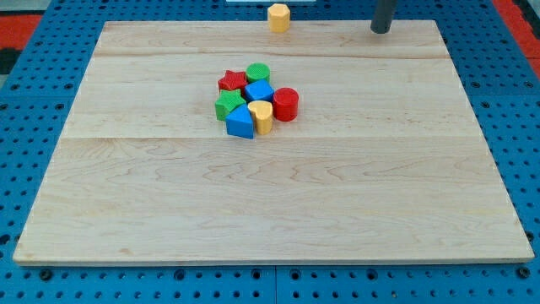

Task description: Point at the yellow hexagon

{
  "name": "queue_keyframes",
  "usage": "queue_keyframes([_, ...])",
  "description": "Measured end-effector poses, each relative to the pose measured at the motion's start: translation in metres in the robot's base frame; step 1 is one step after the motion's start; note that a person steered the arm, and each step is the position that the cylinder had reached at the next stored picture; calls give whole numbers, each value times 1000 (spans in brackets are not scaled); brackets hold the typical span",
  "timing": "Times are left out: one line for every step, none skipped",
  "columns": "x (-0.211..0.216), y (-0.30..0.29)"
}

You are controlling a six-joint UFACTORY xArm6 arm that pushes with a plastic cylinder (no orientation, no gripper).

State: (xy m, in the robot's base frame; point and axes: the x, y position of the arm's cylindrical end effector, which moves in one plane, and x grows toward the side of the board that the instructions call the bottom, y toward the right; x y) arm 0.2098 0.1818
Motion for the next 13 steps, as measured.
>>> queue_keyframes([0, 0])
queue_keyframes([-5, 0])
queue_keyframes([-11, 0])
queue_keyframes([-18, 0])
queue_keyframes([-18, -2])
queue_keyframes([-18, -4])
queue_keyframes([-19, -5])
queue_keyframes([-17, -8])
queue_keyframes([-18, -9])
queue_keyframes([-18, -12])
queue_keyframes([-18, -14])
queue_keyframes([-19, -18])
queue_keyframes([-17, -20])
